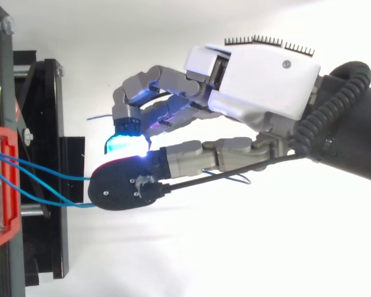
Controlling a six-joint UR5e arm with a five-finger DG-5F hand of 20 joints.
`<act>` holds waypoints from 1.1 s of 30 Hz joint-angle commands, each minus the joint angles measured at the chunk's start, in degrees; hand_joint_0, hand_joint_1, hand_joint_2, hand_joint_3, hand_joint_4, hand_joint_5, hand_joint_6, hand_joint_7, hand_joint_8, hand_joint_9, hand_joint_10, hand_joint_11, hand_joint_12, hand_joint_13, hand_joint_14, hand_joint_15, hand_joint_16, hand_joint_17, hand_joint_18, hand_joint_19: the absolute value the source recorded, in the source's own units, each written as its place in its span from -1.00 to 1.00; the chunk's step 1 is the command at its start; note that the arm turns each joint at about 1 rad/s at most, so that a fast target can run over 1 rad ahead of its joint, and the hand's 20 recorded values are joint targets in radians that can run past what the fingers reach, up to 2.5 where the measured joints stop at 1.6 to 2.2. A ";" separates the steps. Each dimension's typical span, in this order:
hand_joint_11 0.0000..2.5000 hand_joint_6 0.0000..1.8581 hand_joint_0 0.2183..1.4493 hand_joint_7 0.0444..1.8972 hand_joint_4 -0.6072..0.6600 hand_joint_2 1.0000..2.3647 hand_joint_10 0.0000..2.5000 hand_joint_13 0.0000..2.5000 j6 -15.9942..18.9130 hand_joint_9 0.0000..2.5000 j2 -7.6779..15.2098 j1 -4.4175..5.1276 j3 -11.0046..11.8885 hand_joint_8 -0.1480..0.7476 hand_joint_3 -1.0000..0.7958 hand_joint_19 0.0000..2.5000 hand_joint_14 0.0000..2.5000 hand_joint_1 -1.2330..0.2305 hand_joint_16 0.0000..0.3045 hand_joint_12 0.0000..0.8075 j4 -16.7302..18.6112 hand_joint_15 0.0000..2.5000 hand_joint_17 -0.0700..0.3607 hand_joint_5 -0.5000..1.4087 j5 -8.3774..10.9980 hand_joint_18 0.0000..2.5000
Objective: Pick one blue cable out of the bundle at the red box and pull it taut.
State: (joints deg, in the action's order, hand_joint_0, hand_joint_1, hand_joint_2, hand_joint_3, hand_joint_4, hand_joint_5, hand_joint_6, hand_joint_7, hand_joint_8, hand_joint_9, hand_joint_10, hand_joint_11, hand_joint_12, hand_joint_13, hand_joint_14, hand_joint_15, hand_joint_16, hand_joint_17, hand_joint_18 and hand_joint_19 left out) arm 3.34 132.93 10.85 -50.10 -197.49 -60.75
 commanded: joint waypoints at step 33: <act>-0.24 -0.11 -0.58 0.30 0.28 -1.00 -0.98 -0.64 0.00 -0.43 0.05 0.05 -0.09 0.08 -0.44 -0.78 -0.99 -0.45 -0.55 0.13 0.00 -0.82 0.04 -0.70 -0.07 -0.67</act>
State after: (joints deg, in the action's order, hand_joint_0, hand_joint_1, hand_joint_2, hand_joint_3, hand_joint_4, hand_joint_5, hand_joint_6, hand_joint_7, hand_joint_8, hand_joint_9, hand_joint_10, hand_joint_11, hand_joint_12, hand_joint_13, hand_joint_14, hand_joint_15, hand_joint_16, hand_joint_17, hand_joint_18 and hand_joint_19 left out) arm 3.33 132.95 10.83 -50.12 -197.45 -60.82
